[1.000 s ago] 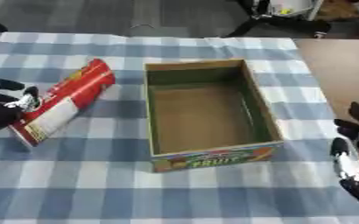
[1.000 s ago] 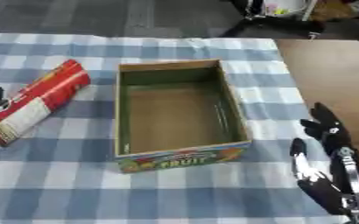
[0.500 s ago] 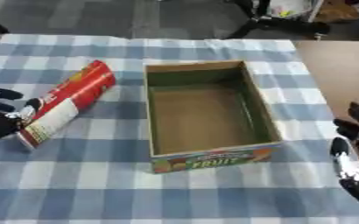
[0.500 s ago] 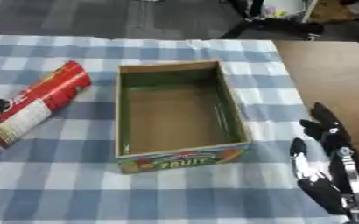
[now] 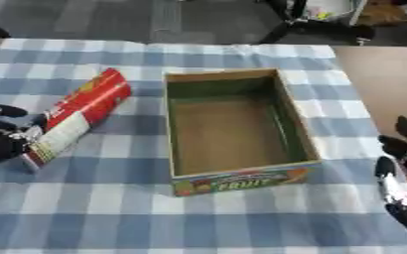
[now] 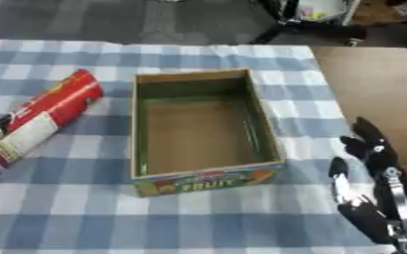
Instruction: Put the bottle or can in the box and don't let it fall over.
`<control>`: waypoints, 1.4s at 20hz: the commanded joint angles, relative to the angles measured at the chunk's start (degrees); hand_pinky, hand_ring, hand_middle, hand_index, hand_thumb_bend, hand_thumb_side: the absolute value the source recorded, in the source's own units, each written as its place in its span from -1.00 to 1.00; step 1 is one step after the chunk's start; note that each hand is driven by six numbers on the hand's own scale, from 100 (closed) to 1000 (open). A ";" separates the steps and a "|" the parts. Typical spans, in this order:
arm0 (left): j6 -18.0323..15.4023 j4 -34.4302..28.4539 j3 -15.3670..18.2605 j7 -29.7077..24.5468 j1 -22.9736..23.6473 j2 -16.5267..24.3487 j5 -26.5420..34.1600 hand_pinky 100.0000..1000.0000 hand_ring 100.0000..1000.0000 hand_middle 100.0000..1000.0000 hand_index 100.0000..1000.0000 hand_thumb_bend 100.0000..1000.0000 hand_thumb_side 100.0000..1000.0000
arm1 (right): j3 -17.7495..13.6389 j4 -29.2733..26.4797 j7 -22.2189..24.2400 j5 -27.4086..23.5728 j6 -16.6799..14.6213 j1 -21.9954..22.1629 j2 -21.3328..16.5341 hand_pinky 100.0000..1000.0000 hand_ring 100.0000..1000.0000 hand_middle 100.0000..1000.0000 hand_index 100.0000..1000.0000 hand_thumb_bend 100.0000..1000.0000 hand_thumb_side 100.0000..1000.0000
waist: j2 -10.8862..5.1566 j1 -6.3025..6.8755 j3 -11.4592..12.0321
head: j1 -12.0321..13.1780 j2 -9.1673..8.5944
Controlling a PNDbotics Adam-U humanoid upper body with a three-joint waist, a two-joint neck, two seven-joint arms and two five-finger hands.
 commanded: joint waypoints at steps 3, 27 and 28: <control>-0.42 1.97 -0.33 -0.79 -1.18 0.83 0.69 0.73 0.58 0.57 0.53 -0.49 -0.10 | -0.51 -1.03 0.21 -0.46 -0.02 -0.35 -0.80 0.70 0.69 1.00 0.86 -1.00 -0.17 | -1.42 -0.25 -0.21 | 0.29 -0.32; 0.86 6.30 -1.37 -2.29 -2.19 -0.17 -2.49 0.74 0.60 0.57 0.55 -0.36 -0.33 | -0.47 -1.03 0.45 -0.45 0.24 -0.82 -0.69 0.70 0.69 1.00 0.86 -1.00 -0.16 | -0.90 -0.19 -0.47 | 0.54 -0.63; 0.89 6.37 -1.40 -2.47 -2.18 -0.17 -2.57 0.74 0.60 0.57 0.55 -0.36 -0.36 | -0.48 -1.03 0.45 -0.46 0.25 -0.82 -0.68 0.70 0.69 1.00 0.86 -1.00 -0.16 | -0.89 -0.20 -0.49 | 0.54 -0.63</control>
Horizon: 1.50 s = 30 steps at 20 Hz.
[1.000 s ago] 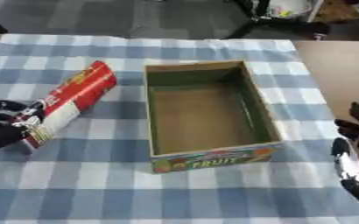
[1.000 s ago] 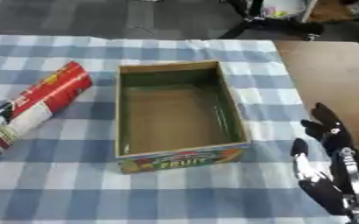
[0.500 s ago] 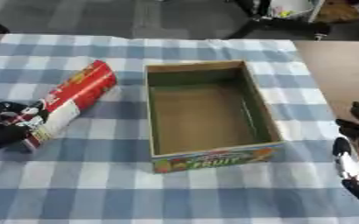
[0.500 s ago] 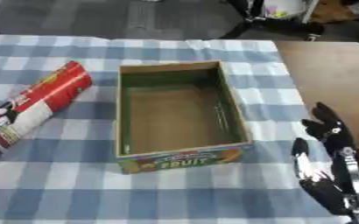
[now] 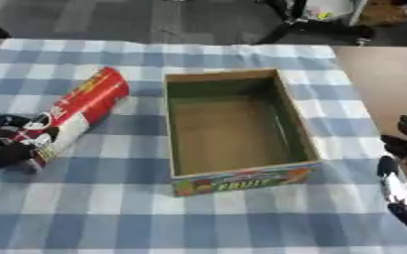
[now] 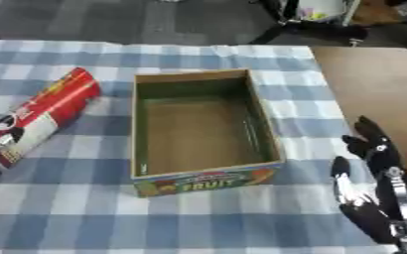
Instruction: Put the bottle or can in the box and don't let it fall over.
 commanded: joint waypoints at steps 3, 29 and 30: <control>0.44 0.81 -0.38 -0.82 -0.27 0.81 -0.89 0.73 0.59 0.56 0.54 -0.37 -0.39 | -0.51 -1.03 0.12 -0.47 0.10 -0.32 -0.66 0.70 0.69 1.00 0.86 -1.00 -0.16 | -0.85 -0.21 -0.06 | 0.10 -0.65; 2.03 1.86 -1.90 4.26 1.81 0.36 0.31 0.26 0.30 0.43 0.44 -0.40 -0.64 | -0.71 -1.03 0.25 -0.74 0.21 -0.40 -0.58 0.70 0.69 1.00 0.86 -1.00 -0.16 | -0.84 -0.34 -0.12 | 0.21 -1.31; 2.13 1.79 -1.99 4.61 1.81 0.40 -0.17 0.25 0.29 0.42 0.44 -0.41 -0.66 | -0.71 -1.03 0.27 -0.74 0.23 -0.42 -0.58 0.70 0.69 1.00 0.86 -1.00 -0.16 | -0.82 -0.33 -0.11 | 0.21 -1.33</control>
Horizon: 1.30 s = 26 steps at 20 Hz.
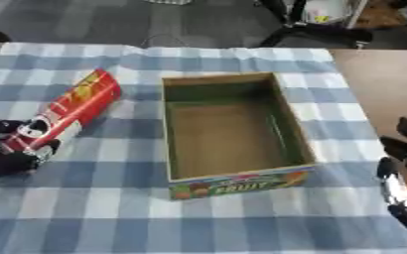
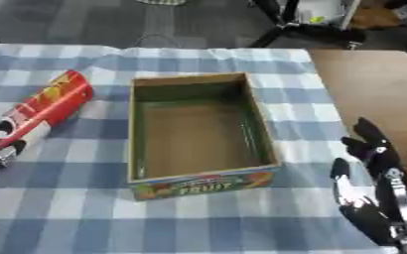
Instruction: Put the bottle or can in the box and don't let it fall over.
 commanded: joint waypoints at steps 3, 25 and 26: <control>1.17 0.55 -1.61 1.41 1.03 0.93 -2.59 0.27 0.31 0.42 0.48 -0.36 -0.70 | -0.55 -1.03 0.14 -0.26 0.09 -0.11 -0.61 0.70 0.69 1.00 0.86 -1.00 -0.16 | -0.74 -0.27 -0.03 | 0.22 -0.89; 6.53 -2.23 -1.57 -1.34 0.64 0.99 -13.11 0.10 -0.03 0.21 0.44 -0.40 -1.00 | -0.53 -1.03 0.37 -0.21 0.51 -0.50 -0.72 0.70 0.69 1.00 0.86 -1.00 -0.16 | -0.42 0.03 -0.08 | 0.37 -1.05; 6.45 -2.23 -1.52 -1.15 0.63 1.00 -12.94 0.07 -0.06 0.18 0.42 -0.42 -1.00 | -0.54 -1.03 0.37 -0.23 0.51 -0.50 -0.73 0.70 0.69 1.00 0.86 -1.00 -0.16 | -0.44 0.03 -0.08 | 0.36 -1.05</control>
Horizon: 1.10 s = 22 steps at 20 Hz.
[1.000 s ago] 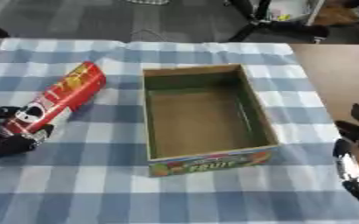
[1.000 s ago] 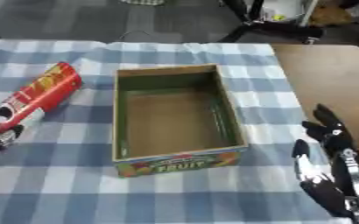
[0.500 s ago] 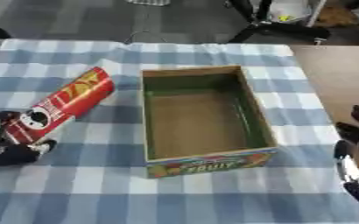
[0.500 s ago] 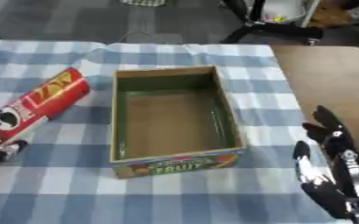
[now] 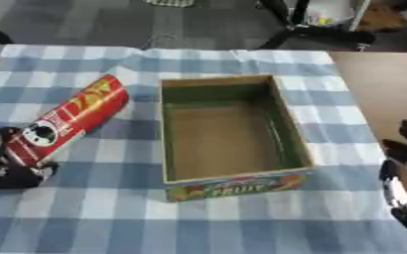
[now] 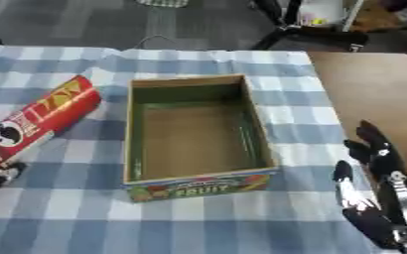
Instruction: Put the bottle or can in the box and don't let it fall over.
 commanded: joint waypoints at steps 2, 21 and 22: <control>-0.18 -0.05 0.31 0.94 0.09 1.05 0.80 0.04 -0.14 0.14 0.40 -0.50 -1.00 | -0.54 -1.03 -0.03 -0.25 0.06 -0.13 -0.77 0.70 0.69 1.00 0.86 -1.00 -0.16 | -0.52 -0.01 -0.05 | -0.06 -0.60; 0.23 -5.15 2.87 11.09 -0.30 2.16 2.74 -0.27 -0.39 -0.09 0.09 -1.00 -1.00 | -0.72 -1.03 -0.05 -0.55 0.15 0.05 -1.00 0.71 0.69 1.00 0.85 -1.00 -0.16 | -0.92 0.00 0.11 | -0.32 -0.35; 0.24 -5.44 3.01 11.20 -0.40 2.23 2.86 -0.27 -0.39 -0.09 0.10 -1.00 -1.00 | -0.73 -1.03 -0.05 -0.56 0.17 0.06 -1.01 0.71 0.69 1.00 0.85 -1.00 -0.16 | -0.95 0.01 0.13 | -0.33 -0.28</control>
